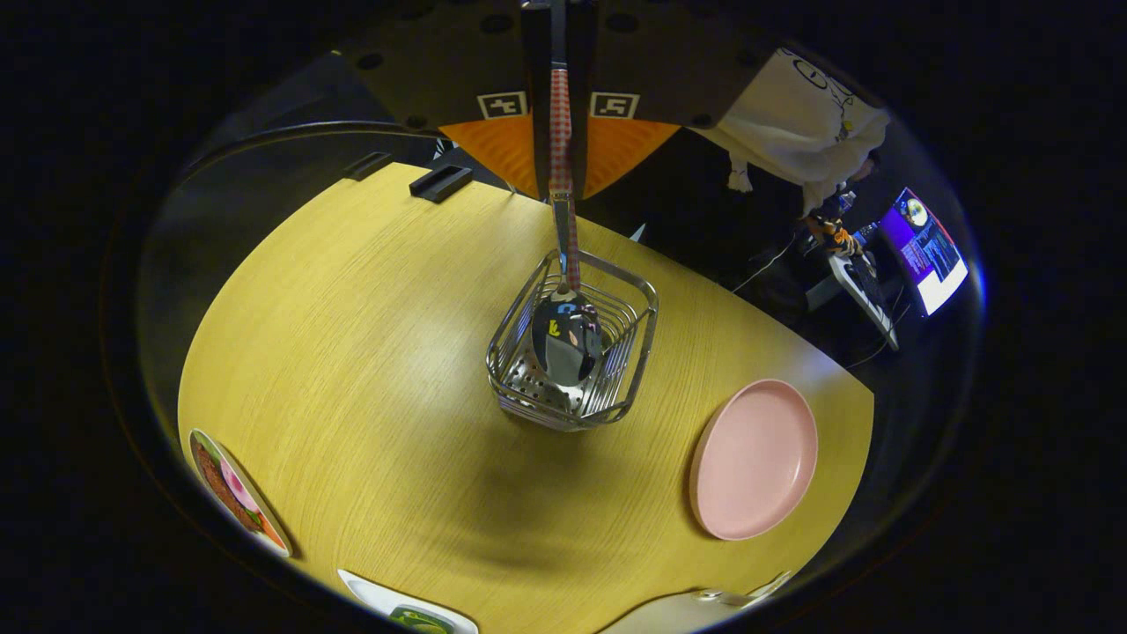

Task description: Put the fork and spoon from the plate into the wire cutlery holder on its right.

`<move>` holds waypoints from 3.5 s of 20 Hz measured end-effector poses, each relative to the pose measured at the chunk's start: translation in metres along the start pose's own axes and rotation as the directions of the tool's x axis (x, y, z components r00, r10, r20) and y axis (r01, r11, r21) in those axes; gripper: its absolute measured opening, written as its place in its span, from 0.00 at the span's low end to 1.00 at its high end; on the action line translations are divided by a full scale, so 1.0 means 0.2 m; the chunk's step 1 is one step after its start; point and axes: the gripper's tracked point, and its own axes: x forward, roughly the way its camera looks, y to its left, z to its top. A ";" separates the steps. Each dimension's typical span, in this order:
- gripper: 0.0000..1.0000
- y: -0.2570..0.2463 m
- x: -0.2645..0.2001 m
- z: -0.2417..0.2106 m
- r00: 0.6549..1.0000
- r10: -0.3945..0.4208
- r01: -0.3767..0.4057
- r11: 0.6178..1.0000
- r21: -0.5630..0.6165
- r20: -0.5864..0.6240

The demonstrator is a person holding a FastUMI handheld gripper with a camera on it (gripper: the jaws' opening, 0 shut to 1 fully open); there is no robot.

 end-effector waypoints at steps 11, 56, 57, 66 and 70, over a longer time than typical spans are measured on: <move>0.50 0.02 0.00 0.10 0.998 0.040 -0.041 0.999 0.015 0.049; 0.99 0.48 -1.69 -0.51 -0.503 -0.419 -0.111 0.899 0.424 0.756; 0.99 0.47 -1.64 -0.50 -0.494 -0.444 -0.113 0.885 0.451 0.747; 0.99 0.53 -1.56 -0.46 -0.541 -0.408 -0.153 0.907 0.391 0.735; 0.99 0.52 -1.54 -0.47 -0.559 -0.381 -0.162 0.921 0.353 0.736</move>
